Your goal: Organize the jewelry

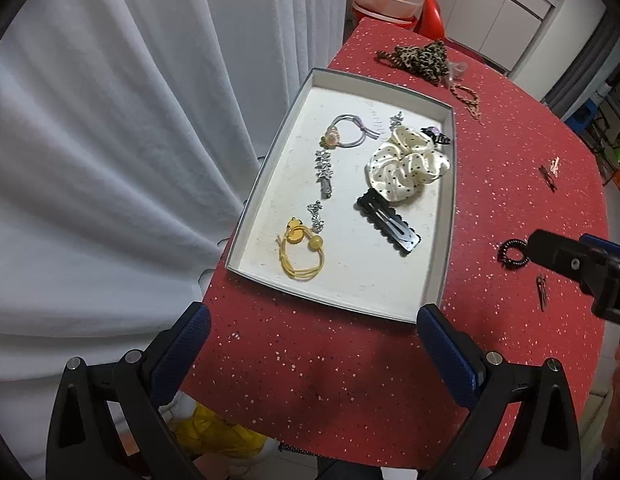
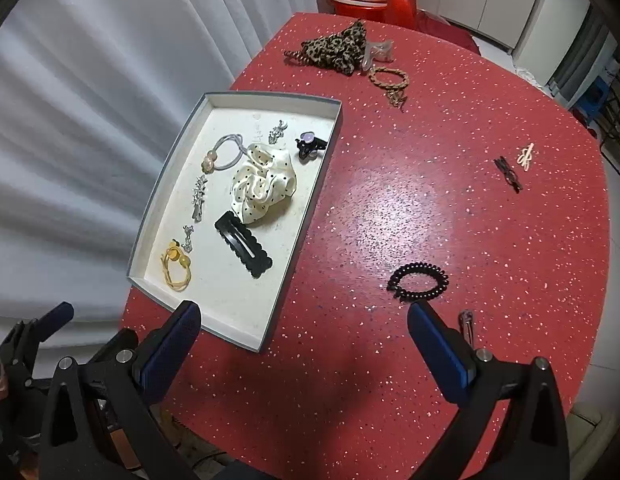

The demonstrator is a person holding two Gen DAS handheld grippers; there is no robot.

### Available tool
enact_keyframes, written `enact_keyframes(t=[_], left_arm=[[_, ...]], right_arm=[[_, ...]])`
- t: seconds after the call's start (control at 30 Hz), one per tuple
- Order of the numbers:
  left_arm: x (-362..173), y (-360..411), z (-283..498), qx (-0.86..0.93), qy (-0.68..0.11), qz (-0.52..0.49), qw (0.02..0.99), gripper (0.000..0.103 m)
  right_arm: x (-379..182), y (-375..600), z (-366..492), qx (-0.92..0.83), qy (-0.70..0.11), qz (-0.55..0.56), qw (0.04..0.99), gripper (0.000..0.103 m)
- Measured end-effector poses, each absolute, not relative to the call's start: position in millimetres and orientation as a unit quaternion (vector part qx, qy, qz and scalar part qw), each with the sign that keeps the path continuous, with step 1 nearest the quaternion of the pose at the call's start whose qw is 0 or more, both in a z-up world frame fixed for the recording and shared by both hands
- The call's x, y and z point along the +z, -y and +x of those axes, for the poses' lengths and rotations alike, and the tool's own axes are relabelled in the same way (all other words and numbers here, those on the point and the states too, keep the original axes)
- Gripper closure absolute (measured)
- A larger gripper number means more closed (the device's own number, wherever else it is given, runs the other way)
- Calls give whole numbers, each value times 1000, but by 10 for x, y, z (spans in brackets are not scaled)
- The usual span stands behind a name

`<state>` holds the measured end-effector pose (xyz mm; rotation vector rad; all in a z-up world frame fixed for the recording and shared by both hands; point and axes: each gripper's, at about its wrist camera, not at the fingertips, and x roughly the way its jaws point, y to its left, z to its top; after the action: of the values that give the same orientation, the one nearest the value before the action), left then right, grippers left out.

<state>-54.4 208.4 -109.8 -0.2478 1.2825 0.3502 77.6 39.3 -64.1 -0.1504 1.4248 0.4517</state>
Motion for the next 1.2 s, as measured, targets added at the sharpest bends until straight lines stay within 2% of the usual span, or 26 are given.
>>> enact_keyframes(t=[0.47, 1.2], left_arm=[[-659, -1889, -719, 189, -564, -119, 795, 0], [43, -1516, -1049, 243, -498, -115, 824, 0]], right_arm=[[-217, -287, 688, 234, -625, -77, 741, 0], [560, 142, 403, 249, -534, -102, 802, 0]])
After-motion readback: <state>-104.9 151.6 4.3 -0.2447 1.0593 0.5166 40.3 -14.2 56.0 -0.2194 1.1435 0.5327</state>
